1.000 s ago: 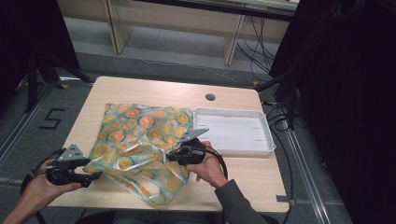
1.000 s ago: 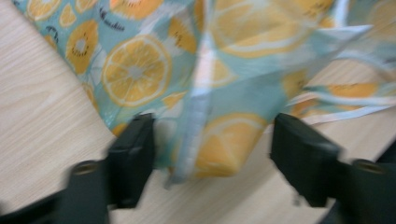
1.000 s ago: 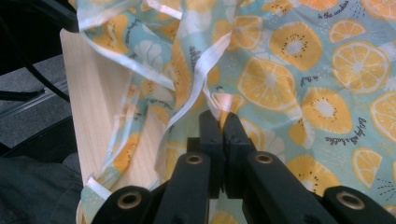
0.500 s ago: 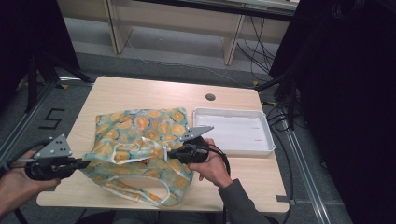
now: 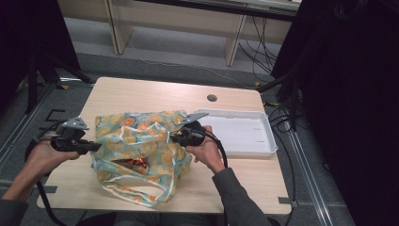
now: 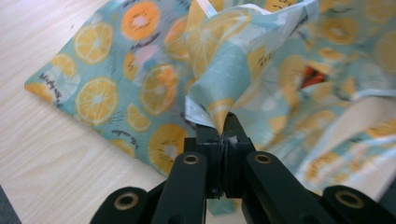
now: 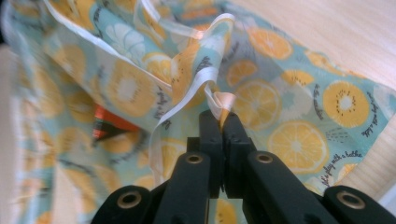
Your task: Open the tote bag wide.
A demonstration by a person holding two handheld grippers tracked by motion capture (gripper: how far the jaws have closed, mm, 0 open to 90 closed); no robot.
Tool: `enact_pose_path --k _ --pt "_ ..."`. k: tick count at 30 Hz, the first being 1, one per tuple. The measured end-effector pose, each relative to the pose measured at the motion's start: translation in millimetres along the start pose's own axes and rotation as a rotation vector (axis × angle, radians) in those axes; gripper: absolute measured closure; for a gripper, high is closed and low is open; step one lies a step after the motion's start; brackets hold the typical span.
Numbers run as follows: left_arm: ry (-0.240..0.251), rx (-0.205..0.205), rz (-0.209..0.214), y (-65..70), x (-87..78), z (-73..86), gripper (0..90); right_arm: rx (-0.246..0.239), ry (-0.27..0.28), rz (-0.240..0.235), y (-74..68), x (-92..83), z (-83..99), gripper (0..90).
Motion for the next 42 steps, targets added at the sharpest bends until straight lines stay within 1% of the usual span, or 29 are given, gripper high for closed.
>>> enact_pose_path --k 1,2,3,5,6,7,8,9,10,11,13,15,18,19,20,22,25,28,29,30,31,34,36,37,38,39,40,41,42 --pt "0.005 -0.012 -0.009 -3.8 8.1 1.1 88.6 -0.014 0.000 0.015 0.7 7.1 1.3 89.7" --pt "0.005 -0.025 -0.021 -6.2 14.2 2.3 88.6 0.000 -0.021 0.024 0.0 12.2 3.6 89.4" --pt "0.003 -0.039 -0.023 -8.1 20.3 3.6 88.6 -0.014 -0.045 0.028 1.4 15.4 5.6 88.7" --pt "-0.053 -0.046 -0.018 -12.1 26.2 8.0 88.6 -0.024 -0.085 0.048 2.9 20.7 9.7 86.4" --pt "-0.056 -0.055 -0.022 -14.0 30.0 9.8 88.6 -0.056 -0.076 0.064 5.8 24.0 9.7 84.9" --pt "-0.064 -0.050 -0.017 -15.9 32.7 11.7 88.6 -0.071 -0.081 0.058 6.6 26.2 10.4 81.4" --pt "-0.063 -0.064 -0.028 -16.8 34.8 13.2 88.6 -0.041 -0.109 0.068 5.0 24.8 12.2 76.9" --pt "-0.063 -0.062 -0.026 -17.6 35.6 14.3 88.7 -0.022 -0.109 0.071 3.1 24.2 12.5 72.8" --pt "-0.071 -0.061 -0.019 -18.3 35.5 15.2 88.6 -0.033 -0.102 0.066 3.2 21.6 10.9 69.2" --pt "-0.077 -0.065 -0.018 -18.3 34.6 15.4 88.6 -0.010 -0.085 0.066 0.6 19.2 9.8 64.9" --pt "-0.068 -0.067 -0.025 -18.7 34.4 14.9 88.6 -0.036 -0.106 0.078 0.4 8.4 9.1 58.1" --pt "-0.067 -0.067 -0.030 -18.8 34.6 14.4 88.7 -0.048 -0.094 0.104 -2.5 -4.7 6.2 56.2" --pt "-0.078 -0.066 -0.022 -18.8 33.9 13.6 88.7 -0.064 -0.017 0.068 -17.8 -35.3 -5.7 54.6" --pt "-0.071 -0.071 -0.029 -18.7 33.9 13.2 88.6 -0.094 0.016 0.042 -23.7 -43.8 -11.4 55.2" --pt "-0.056 -0.082 -0.036 -18.1 34.3 12.2 88.6 -0.108 0.032 0.017 -29.9 -49.0 -15.1 55.4" --pt "-0.068 -0.074 -0.026 -18.0 32.2 12.0 88.7 -0.143 0.040 -0.042 -48.4 -57.9 -21.7 57.6" --pt "-0.060 -0.073 -0.029 -16.1 30.7 10.7 88.7 -0.202 -0.003 -0.094 -73.3 -44.7 -21.5 58.9" --pt "-0.050 -0.075 -0.024 -14.4 29.3 9.6 88.7 -0.226 -0.051 -0.108 -82.4 -16.4 -13.3 59.3" --pt "-0.050 -0.073 -0.022 -14.4 28.9 9.6 88.7 -0.240 -0.087 -0.105 -82.4 -6.2 -8.5 59.1" --pt "-0.052 -0.079 -0.025 -14.2 27.8 10.1 88.6 -0.261 -0.086 -0.103 -82.1 0.9 -7.0 58.8" --pt "-0.049 -0.085 -0.022 -13.6 27.6 10.2 88.6 -0.268 -0.112 -0.091 -81.5 8.0 -4.0 58.0" --pt "-0.051 -0.074 -0.014 -13.7 26.0 10.9 88.6 -0.280 -0.147 -0.085 -79.8 22.8 0.8 54.6" --pt "-0.017 -0.068 -0.022 -13.5 26.7 10.5 88.5 -0.308 -0.173 -0.078 -75.8 33.2 5.3 53.7" --pt "-0.017 -0.068 -0.019 -12.9 26.3 10.9 88.5 -0.334 -0.184 -0.064 -71.4 39.5 8.1 53.0" --pt "-0.019 -0.065 -0.016 -12.5 25.7 11.4 88.5 -0.328 -0.204 -0.049 -68.5 42.9 11.1 51.9" --pt "-0.049 -0.073 -0.006 -11.5 23.7 12.6 88.4 -0.354 -0.216 -0.037 -64.1 47.0 12.7 50.7" --pt "-0.033 -0.062 -0.010 -11.6 24.0 12.2 88.4 -0.306 -0.239 -0.012 -64.9 47.7 16.0 50.6" --pt "-0.015 -0.064 -0.016 -11.0 24.9 12.0 88.4 -0.343 -0.235 -0.004 -59.9 52.6 15.1 50.5" --pt "-0.019 -0.057 -0.013 -10.8 24.5 12.4 88.3 -0.316 -0.236 0.004 -60.4 55.1 16.0 50.2"
Point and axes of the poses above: each handheld gripper's, and its own axes: x roughly forward along the jaws, z roughly out of its underside, y roughly to its right, the point moved 7 cm from there along x, roughly forward along the jaws, and after that the axes turned 2 degrees about y, right-handed, at the moved point
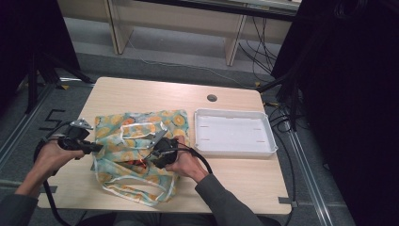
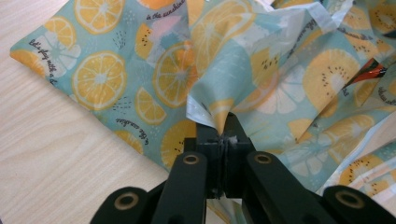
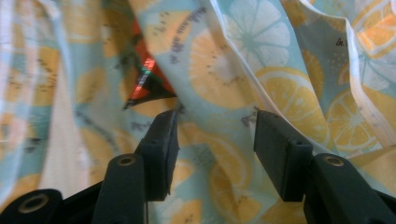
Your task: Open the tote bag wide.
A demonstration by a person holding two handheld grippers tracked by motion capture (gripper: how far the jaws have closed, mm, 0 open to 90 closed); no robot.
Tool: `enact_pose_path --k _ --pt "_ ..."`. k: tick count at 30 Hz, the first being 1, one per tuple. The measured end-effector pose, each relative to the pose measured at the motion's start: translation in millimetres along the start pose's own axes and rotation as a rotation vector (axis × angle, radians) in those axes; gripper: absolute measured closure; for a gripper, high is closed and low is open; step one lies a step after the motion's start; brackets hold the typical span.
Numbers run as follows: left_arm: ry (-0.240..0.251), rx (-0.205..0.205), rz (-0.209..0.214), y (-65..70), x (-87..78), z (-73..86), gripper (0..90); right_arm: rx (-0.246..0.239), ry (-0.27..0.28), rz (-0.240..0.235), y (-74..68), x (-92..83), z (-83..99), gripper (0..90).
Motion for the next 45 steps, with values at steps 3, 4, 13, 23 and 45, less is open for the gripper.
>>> enact_pose_path --k 3,4,13,23,45 --pt "-0.021 -0.003 0.006 -0.2 -1.8 1.4 88.2 -0.048 -0.019 -0.006 1.5 10.4 -0.7 48.9" --pt "-0.018 0.000 0.006 -0.5 -1.6 1.6 88.1 -0.059 -0.030 -0.001 1.5 13.8 -0.4 48.9" --pt "-0.011 -0.007 0.023 6.9 1.1 10.1 78.4 -0.096 -0.027 0.047 8.4 14.7 -2.5 90.0" --pt "0.066 0.086 -0.088 47.1 -69.5 -1.3 44.4 -0.009 0.064 -0.019 6.7 -13.2 -12.5 90.0" --pt "-0.029 0.255 -0.208 64.0 13.6 4.5 82.7 0.026 0.188 -0.124 -4.8 -52.3 -32.5 90.0"
Point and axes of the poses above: each handheld gripper's, and its own axes: x roughly forward along the jaws, z roughly out of its underside, y roughly to its right, the point moved 7 cm from there along x, roughly forward along the jaws, and after that the axes turned 2 degrees about y, right-handed, at the moved point
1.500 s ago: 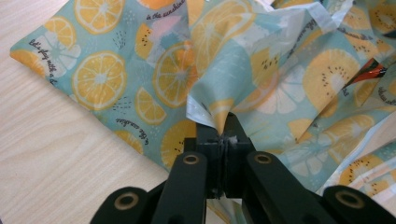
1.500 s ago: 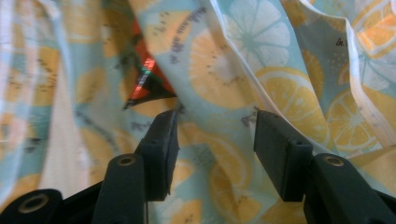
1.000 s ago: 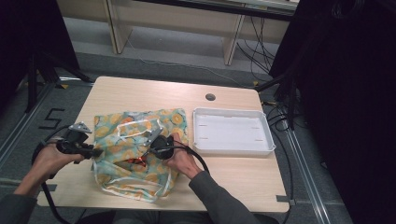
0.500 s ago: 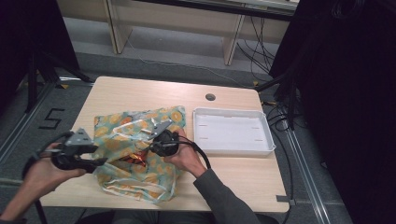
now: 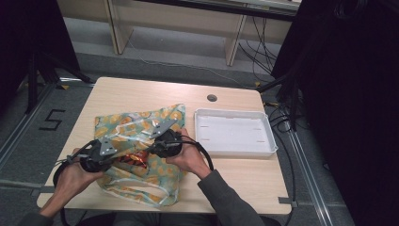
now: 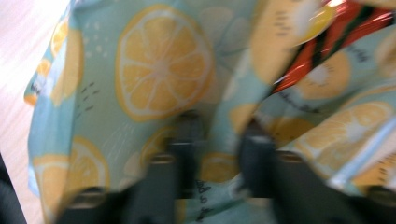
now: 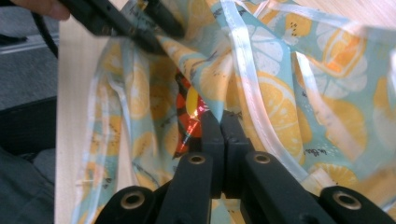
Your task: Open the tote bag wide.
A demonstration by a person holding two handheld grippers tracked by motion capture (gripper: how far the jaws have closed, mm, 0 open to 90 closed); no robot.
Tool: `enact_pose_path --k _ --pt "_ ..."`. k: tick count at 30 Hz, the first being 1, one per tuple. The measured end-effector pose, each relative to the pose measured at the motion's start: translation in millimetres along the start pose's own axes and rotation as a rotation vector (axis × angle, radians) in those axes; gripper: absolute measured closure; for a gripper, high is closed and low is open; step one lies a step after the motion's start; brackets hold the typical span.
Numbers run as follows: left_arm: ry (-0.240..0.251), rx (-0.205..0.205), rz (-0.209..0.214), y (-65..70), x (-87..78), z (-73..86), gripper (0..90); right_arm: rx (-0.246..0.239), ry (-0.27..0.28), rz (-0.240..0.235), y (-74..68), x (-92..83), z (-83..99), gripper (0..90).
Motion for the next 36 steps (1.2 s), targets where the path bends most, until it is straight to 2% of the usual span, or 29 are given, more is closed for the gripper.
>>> enact_pose_path --k 2,4,5,6,7,9,10,12,14,15,16,17,18,20,22,24,25,26,28,29,31,32,33,34,35,36 --pt "0.017 -0.002 0.029 0.1 -14.9 -2.2 88.9 0.003 0.005 0.003 0.5 -2.9 -1.1 90.0" --pt "0.027 0.003 0.065 1.3 -30.2 -3.7 89.9 0.007 0.023 0.000 1.0 -8.3 -3.7 90.0" --pt "0.052 0.018 0.086 1.0 -39.1 -6.9 89.9 0.005 0.029 -0.006 1.0 -10.1 -4.7 90.0" --pt "0.056 0.026 0.130 2.1 -50.6 -9.4 89.9 0.010 0.041 -0.007 0.7 -12.7 -6.6 90.0" --pt "0.098 0.016 0.140 3.2 -61.0 -14.9 89.9 0.004 0.048 -0.002 1.6 -15.3 -8.5 90.0" --pt "0.131 -0.010 0.163 2.6 -77.1 -24.1 90.0 0.007 0.079 0.001 2.7 -20.1 -13.9 90.0" --pt "0.145 -0.007 0.172 -0.2 -83.0 -28.4 89.9 0.022 0.087 0.006 2.8 -23.6 -16.8 90.0" --pt "0.150 -0.032 0.179 -7.9 -87.1 -33.5 89.9 0.014 0.111 0.018 6.6 -27.2 -21.9 90.0" --pt "0.140 -0.060 0.171 -17.6 -79.1 -34.8 90.0 0.038 0.125 0.033 9.8 -26.8 -24.2 90.0" --pt "0.131 -0.083 0.171 -24.2 -68.9 -33.8 90.0 0.020 0.123 0.049 14.4 -24.3 -24.8 90.0" --pt "0.116 -0.099 0.174 -28.4 -59.2 -32.0 90.0 0.026 0.117 0.066 18.2 -18.9 -24.1 90.0" --pt "0.099 -0.093 0.181 -32.7 -49.4 -29.6 90.0 0.034 0.104 0.081 21.2 -14.3 -22.7 90.0" --pt "0.058 -0.088 0.198 -36.6 -41.3 -25.4 90.0 0.027 0.088 0.100 25.1 -8.9 -21.0 90.0" --pt "0.035 -0.116 0.220 -41.1 -23.9 -18.6 90.0 0.039 0.071 0.119 30.2 2.0 -17.3 90.0" --pt "0.023 -0.164 0.227 -42.2 -9.8 -11.9 89.9 0.030 0.032 0.148 38.0 15.1 -9.9 90.0" --pt "-0.016 -0.178 0.244 -40.4 1.1 -2.8 89.9 0.041 0.005 0.138 39.5 27.2 -2.9 90.0" --pt "-0.017 -0.166 0.248 -40.1 3.9 -0.8 89.9 0.045 -0.014 0.142 39.2 32.7 0.6 90.0" --pt "-0.013 -0.180 0.241 -39.0 5.4 0.5 89.9 0.037 -0.030 0.148 39.4 37.8 3.4 90.0" --pt "-0.026 -0.190 0.251 -39.7 3.7 1.3 89.9 0.046 -0.045 0.149 36.7 40.6 5.8 85.5" --pt "-0.016 -0.193 0.250 -40.4 3.0 0.8 89.9 0.053 -0.036 0.151 35.4 39.0 4.4 83.3" --pt "-0.011 -0.207 0.250 -41.1 1.2 -0.4 89.9 0.070 -0.011 0.157 30.3 28.1 -1.8 75.7" --pt "-0.007 -0.204 0.249 -41.8 1.0 -0.7 89.9 0.064 0.007 0.165 27.0 20.4 -6.0 72.7" --pt "0.018 -0.211 0.244 -41.9 2.1 -1.9 89.9 0.052 0.033 0.170 21.6 13.6 -10.6 71.9" --pt "-0.011 -0.214 0.257 -42.2 -0.5 -0.8 89.9 0.044 0.054 0.141 12.4 7.6 -14.7 70.8" --pt "-0.009 -0.231 0.259 -41.8 -1.2 -1.1 89.9 0.041 0.060 0.084 -0.1 2.9 -17.8 69.9" --pt "0.024 -0.237 0.248 -42.4 0.1 -2.5 89.9 0.025 0.058 0.048 -10.7 2.5 -19.7 69.1"
Point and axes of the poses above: each handheld gripper's, and its own axes: x roughly forward along the jaws, z roughly out of its underside, y roughly to its right, the point moved 7 cm from there along x, roughly forward along the jaws, and after that the axes turned 2 degrees about y, right-handed, at the moved point
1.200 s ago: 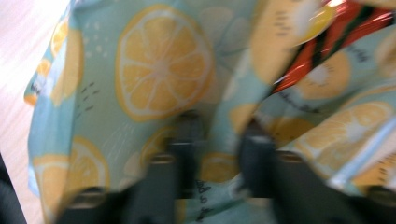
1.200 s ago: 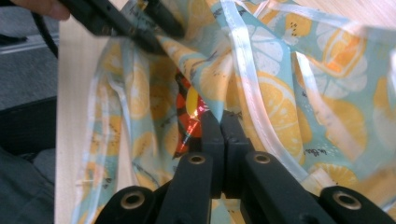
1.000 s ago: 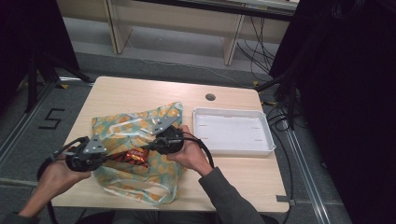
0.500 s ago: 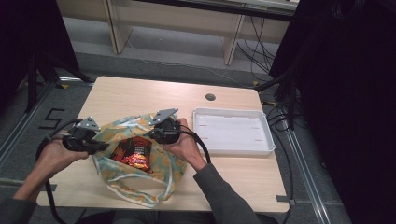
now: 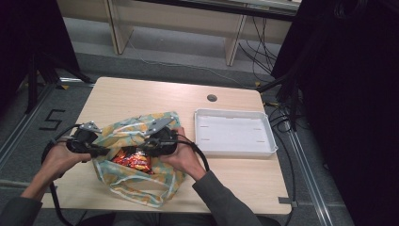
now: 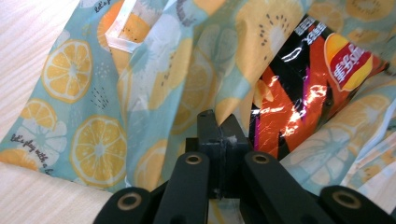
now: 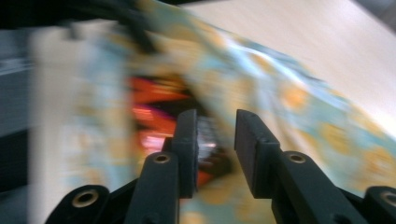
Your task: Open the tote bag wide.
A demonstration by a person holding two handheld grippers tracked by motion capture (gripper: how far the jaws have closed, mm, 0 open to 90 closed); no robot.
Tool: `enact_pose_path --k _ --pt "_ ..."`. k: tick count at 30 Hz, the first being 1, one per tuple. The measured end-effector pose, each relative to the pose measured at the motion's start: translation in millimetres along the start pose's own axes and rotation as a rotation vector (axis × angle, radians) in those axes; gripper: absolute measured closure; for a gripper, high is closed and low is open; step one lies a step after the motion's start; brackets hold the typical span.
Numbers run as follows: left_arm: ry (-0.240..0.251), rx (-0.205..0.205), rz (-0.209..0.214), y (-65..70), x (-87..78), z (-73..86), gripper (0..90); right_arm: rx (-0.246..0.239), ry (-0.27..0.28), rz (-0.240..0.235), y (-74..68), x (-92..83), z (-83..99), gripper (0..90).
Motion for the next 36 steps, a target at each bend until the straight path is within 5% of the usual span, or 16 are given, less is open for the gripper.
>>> enact_pose_path --k 1,3,4,9,11,14,15,16,19,21,24,27,28,30,33,36 --pt "-0.040 -0.009 0.012 0.7 -3.5 1.4 89.9 0.003 -0.005 -0.019 -11.2 2.8 -0.1 68.2" --pt "0.010 -0.007 0.000 1.4 -2.9 -0.8 89.9 -0.028 -0.029 -0.069 -28.1 13.9 1.3 65.1" --pt "-0.022 -0.014 0.013 3.1 -6.2 0.2 89.9 -0.033 -0.049 -0.084 -34.7 20.4 3.2 64.9" --pt "-0.007 -0.004 0.029 6.6 -9.1 -3.5 89.9 -0.063 -0.117 -0.113 -53.0 54.1 12.6 61.3" --pt "-0.006 -0.013 0.028 7.4 -9.9 -3.8 89.8 -0.069 -0.137 -0.120 -56.3 62.6 15.6 67.4" --pt "-0.001 -0.032 0.011 6.4 -10.7 -4.4 89.9 -0.112 -0.144 -0.188 -72.8 69.2 20.8 90.0" --pt "0.003 -0.035 0.008 6.3 -10.3 -4.7 89.9 -0.193 -0.138 -0.210 -78.0 71.2 20.9 90.0" --pt "0.006 -0.034 0.006 6.4 -9.5 -4.7 90.0 -0.177 -0.164 -0.222 -90.4 70.3 25.0 90.0" --pt "-0.007 -0.019 0.012 9.8 -2.4 -0.1 90.0 -0.307 -0.182 -0.240 -109.8 73.0 32.4 90.0" --pt "-0.029 0.005 0.002 7.8 1.5 4.7 90.0 -0.257 -0.215 -0.248 -118.4 71.8 40.2 90.0" --pt "-0.026 -0.018 0.004 3.7 4.2 9.3 90.0 -0.299 -0.201 -0.257 -114.2 75.3 43.0 90.0" --pt "-0.044 -0.004 -0.002 5.3 3.4 13.1 90.0 -0.249 -0.222 -0.269 -113.9 74.7 49.2 86.6" --pt "-0.046 -0.006 -0.001 6.0 2.6 13.7 90.0 -0.176 -0.223 -0.295 -114.2 69.5 49.0 83.2" --pt "-0.042 -0.004 -0.003 5.5 0.7 14.9 90.0 -0.145 -0.177 -0.288 -104.2 56.8 41.8 81.5" --pt "-0.037 -0.015 -0.003 3.9 -2.1 18.2 90.0 -0.125 -0.123 -0.203 -74.2 30.4 35.1 86.3" --pt "-0.044 -0.005 -0.007 2.0 -4.9 22.5 90.0 -0.079 -0.159 -0.071 -38.8 12.4 48.6 90.0"
Point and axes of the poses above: each handheld gripper's, and its own axes: x roughly forward along the jaws, z roughly out of its underside, y roughly to its right, the point moved 7 cm from there along x, roughly forward along the jaws, and after that the axes turned 2 degrees about y, right-handed, at the moved point
